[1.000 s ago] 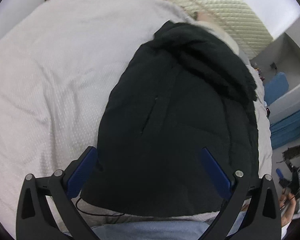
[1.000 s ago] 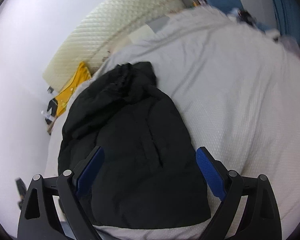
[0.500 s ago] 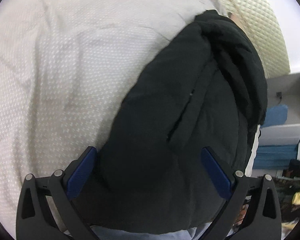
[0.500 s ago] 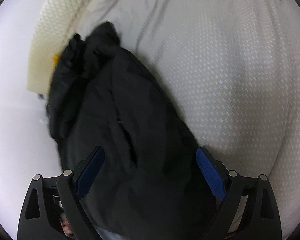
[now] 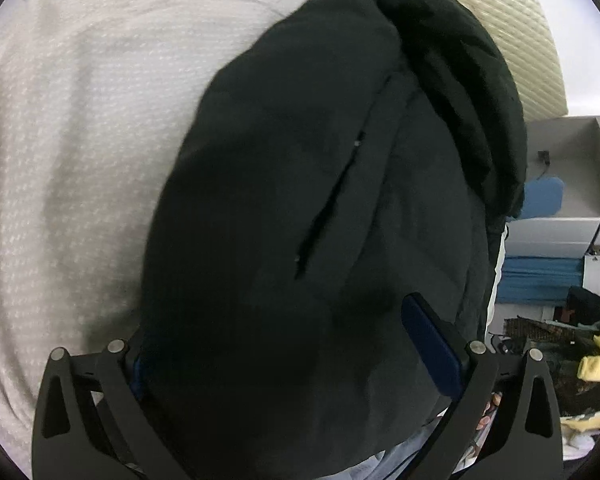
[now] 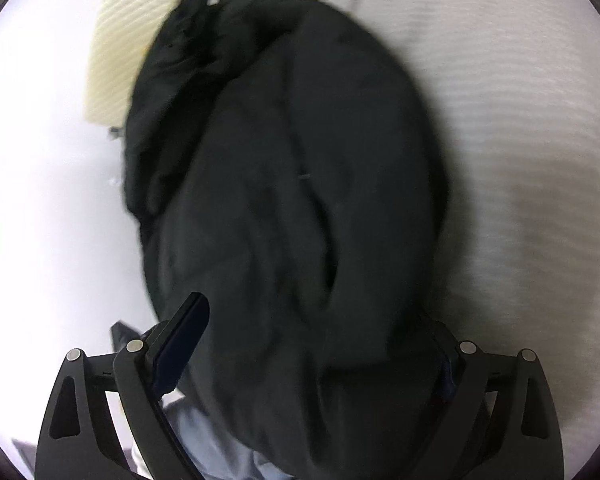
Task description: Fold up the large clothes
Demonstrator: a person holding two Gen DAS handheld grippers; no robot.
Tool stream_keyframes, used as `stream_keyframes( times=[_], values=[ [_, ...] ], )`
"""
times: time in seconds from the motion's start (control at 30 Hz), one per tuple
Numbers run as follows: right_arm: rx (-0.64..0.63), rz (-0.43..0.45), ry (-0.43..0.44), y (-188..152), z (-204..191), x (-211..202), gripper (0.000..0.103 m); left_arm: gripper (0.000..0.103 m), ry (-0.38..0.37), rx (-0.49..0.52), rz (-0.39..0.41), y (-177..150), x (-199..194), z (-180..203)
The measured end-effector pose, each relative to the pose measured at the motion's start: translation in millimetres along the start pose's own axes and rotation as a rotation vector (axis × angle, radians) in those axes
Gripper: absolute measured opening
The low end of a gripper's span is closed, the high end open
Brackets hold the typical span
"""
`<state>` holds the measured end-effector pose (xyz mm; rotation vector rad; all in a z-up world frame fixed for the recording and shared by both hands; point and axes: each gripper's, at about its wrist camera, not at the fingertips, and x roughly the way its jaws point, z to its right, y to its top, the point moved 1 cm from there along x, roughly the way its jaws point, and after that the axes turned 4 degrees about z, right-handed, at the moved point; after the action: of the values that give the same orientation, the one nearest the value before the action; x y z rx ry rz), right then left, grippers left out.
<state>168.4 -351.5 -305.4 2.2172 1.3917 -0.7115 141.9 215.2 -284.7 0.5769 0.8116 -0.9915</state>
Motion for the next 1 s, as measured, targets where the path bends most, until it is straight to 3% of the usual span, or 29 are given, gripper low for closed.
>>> stream_keyframes(
  times=[0.17, 0.3, 0.47, 0.57, 0.63, 0.67, 0.7, 0.73, 0.77, 0.83, 1.0],
  values=[
    [0.068, -0.018, -0.068, 5, 15, 5, 0.095, 0.101, 0.001, 0.009, -0.007, -3, 8, 5],
    [0.053, -0.040, -0.072, 8, 16, 11, 0.095, 0.097, 0.024, 0.033, -0.020, 1, 10, 12],
    [0.008, -0.054, 0.019, 8, -4, 21, 0.095, 0.087, -0.001, 0.061, -0.026, 2, 18, 26],
    [-0.084, -0.069, 0.087, 4, -26, 22, 0.091, 0.074, -0.020, 0.084, -0.028, 2, 17, 31],
    [-0.131, -0.062, 0.111, 3, -36, 18, 0.080, 0.061, -0.028, 0.091, -0.031, 3, 18, 39],
    [-0.147, -0.059, 0.123, 2, -41, 18, 0.066, 0.056, -0.028, 0.098, -0.032, 3, 19, 45],
    [-0.175, -0.052, 0.133, 2, -47, 16, 0.043, 0.042, -0.032, 0.106, -0.026, 4, 15, 47],
    [-0.197, -0.041, 0.131, 1, -50, 13, 0.030, 0.027, -0.042, 0.117, -0.015, 4, 11, 53],
    [-0.216, -0.024, 0.128, 1, -53, 10, 0.015, 0.022, -0.053, 0.124, -0.007, 3, 7, 55],
    [-0.239, 0.018, 0.141, 2, -57, -2, 0.011, 0.014, -0.083, 0.127, 0.018, 2, -5, 63],
    [-0.309, 0.158, 0.241, -6, -76, -53, 0.008, 0.010, -0.165, 0.173, 0.083, -8, -49, 85]
  ],
)
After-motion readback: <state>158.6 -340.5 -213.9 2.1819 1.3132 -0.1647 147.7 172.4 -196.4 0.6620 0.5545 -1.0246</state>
